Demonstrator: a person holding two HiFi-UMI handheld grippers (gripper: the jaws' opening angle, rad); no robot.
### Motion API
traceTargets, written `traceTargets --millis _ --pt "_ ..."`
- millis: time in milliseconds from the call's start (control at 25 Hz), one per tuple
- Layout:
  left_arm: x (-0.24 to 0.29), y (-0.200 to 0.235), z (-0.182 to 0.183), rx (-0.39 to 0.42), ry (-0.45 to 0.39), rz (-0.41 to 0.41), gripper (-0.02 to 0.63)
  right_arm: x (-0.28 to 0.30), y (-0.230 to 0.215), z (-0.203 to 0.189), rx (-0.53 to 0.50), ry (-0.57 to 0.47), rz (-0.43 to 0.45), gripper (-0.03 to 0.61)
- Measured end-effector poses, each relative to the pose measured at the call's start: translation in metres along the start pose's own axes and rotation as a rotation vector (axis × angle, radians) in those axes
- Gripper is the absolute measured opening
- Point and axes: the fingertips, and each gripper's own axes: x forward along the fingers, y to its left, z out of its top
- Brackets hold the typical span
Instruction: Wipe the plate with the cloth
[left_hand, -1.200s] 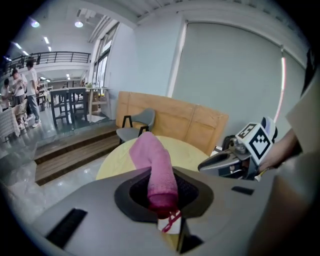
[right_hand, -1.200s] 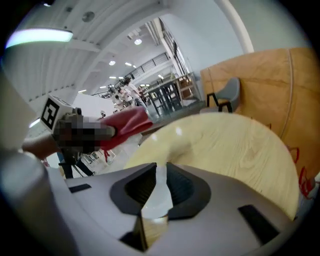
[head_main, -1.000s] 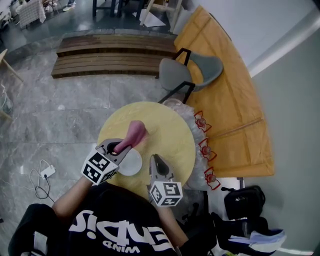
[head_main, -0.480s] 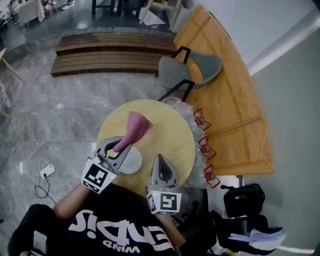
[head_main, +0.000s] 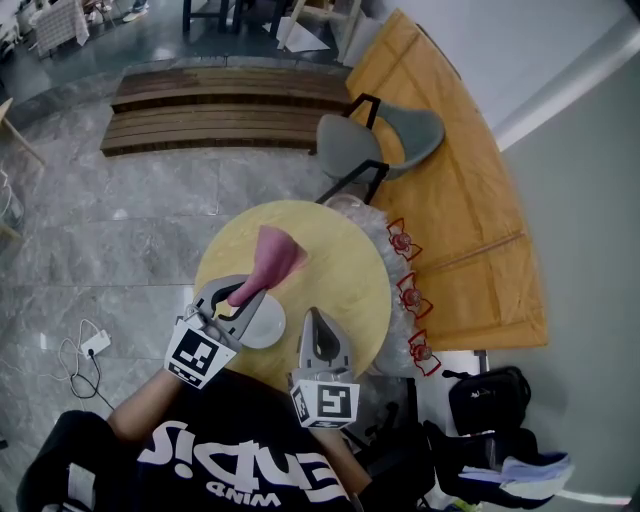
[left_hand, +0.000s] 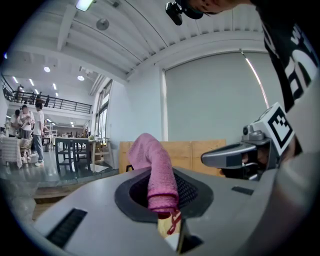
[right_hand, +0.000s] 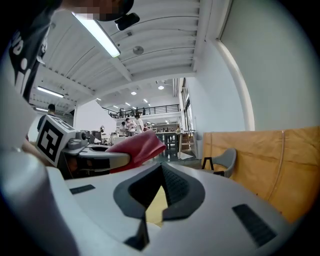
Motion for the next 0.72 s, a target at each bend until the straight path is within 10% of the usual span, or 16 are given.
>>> traceTargets --millis 720 --pt "-0.0037 -0.0001 -0.0031 -0.009 0.018 0.004 0.052 -0.0006 0.0047 -0.0060 0.020 0.019 0.024 0.021"
